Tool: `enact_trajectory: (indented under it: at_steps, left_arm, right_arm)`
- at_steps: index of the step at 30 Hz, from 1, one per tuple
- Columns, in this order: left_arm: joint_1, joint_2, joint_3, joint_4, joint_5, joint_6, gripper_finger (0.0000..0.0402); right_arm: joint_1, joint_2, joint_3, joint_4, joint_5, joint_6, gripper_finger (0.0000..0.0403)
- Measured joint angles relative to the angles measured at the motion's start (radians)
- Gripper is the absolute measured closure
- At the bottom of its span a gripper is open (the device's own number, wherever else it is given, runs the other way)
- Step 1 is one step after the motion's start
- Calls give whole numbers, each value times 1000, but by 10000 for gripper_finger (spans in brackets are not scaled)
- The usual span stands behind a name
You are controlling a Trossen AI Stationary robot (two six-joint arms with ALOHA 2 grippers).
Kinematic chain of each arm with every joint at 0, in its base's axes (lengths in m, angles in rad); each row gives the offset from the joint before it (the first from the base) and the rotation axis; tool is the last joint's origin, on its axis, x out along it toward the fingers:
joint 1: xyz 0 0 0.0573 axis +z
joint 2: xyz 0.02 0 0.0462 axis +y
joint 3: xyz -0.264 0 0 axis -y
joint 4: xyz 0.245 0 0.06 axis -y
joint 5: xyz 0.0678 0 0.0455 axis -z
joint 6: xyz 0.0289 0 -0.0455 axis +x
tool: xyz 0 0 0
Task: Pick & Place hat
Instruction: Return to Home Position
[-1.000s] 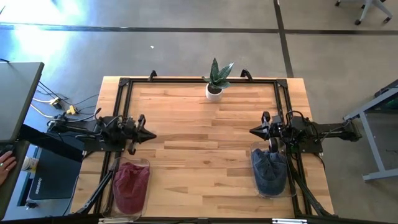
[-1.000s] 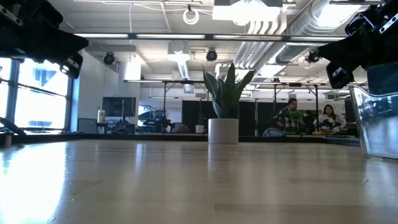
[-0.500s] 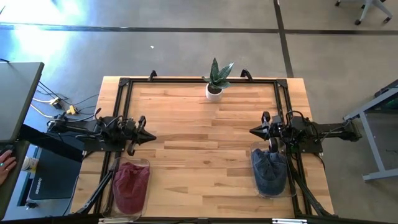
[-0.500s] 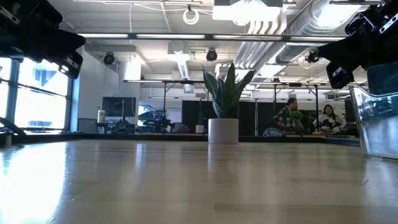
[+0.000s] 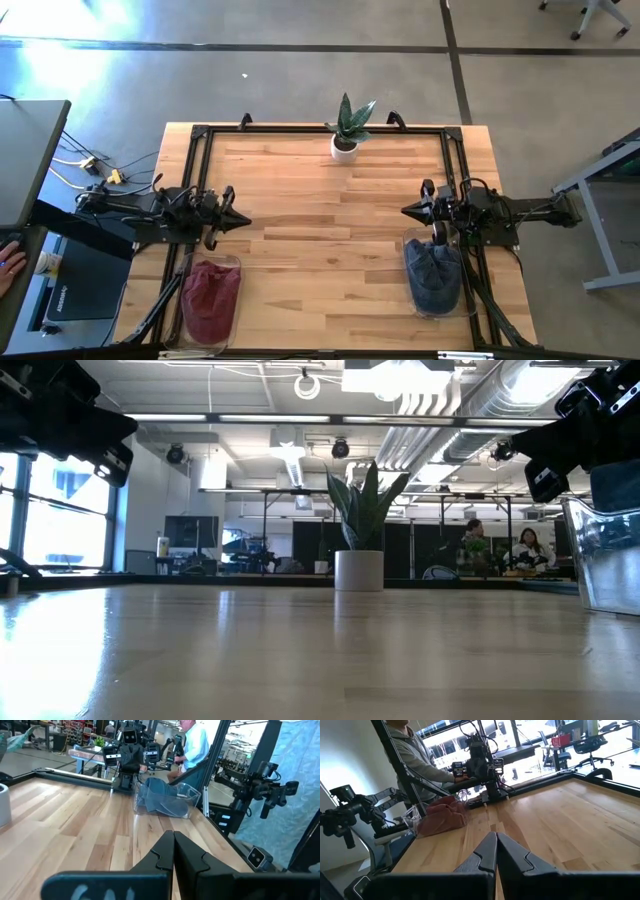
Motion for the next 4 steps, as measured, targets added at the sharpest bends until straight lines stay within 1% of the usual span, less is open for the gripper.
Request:
enact_trajectory:
  at_steps: [4]
  left_arm:
    - [0,0,0,0,0,0,401]
  right_arm:
    - [0,0,0,0,0,0,398]
